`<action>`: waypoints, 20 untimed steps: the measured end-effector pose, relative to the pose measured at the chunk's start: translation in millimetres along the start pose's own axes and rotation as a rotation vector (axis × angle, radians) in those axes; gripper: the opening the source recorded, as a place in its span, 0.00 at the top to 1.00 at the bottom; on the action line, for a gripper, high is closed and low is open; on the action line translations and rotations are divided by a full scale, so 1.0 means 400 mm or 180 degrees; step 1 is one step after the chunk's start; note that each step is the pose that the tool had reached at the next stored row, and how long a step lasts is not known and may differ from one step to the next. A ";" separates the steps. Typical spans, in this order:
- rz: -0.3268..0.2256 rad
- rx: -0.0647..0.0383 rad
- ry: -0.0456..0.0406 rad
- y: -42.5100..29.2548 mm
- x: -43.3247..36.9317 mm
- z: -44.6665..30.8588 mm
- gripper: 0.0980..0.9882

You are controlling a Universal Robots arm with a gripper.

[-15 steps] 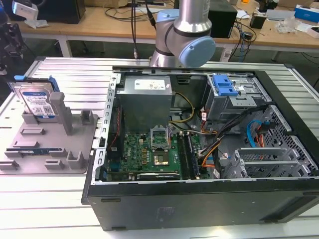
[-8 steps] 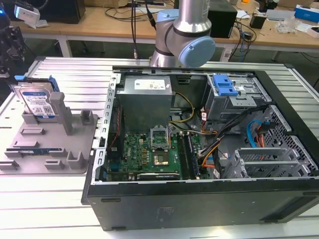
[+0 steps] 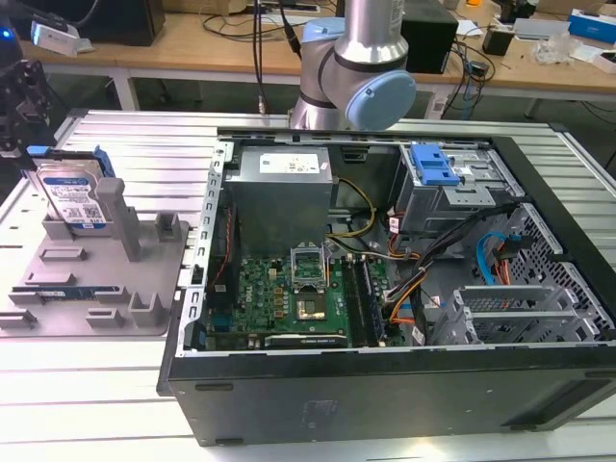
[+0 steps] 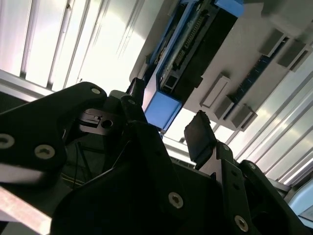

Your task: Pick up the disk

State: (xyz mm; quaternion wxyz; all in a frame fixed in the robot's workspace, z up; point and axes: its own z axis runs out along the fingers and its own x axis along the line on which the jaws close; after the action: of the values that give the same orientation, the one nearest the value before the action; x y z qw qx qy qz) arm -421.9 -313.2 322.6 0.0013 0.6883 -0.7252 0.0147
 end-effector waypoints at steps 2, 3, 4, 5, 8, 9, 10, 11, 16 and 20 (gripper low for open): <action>0.0000 0.0000 0.0000 0.000 0.000 0.004 0.44; 0.0000 0.0000 0.0000 0.000 0.000 0.006 0.44; 0.0000 0.0000 0.0000 0.000 0.000 0.008 0.44; 0.0000 0.0000 0.0000 0.000 0.000 0.010 0.44; 0.0000 -0.0001 0.0000 0.000 0.000 0.014 0.44; 0.0000 -0.0001 0.0000 0.000 0.000 0.016 0.44; 0.0000 -0.0001 0.0000 0.000 0.000 0.017 0.44; 0.0000 -0.0001 0.0000 0.000 0.000 0.019 0.44; 0.0000 -0.0003 0.0000 0.000 -0.001 0.026 0.44; 0.0000 -0.0004 0.0000 0.000 -0.001 0.031 0.44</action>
State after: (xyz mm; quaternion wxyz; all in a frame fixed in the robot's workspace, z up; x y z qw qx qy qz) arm -421.7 -313.2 310.3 0.0017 0.6884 -0.7252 0.0143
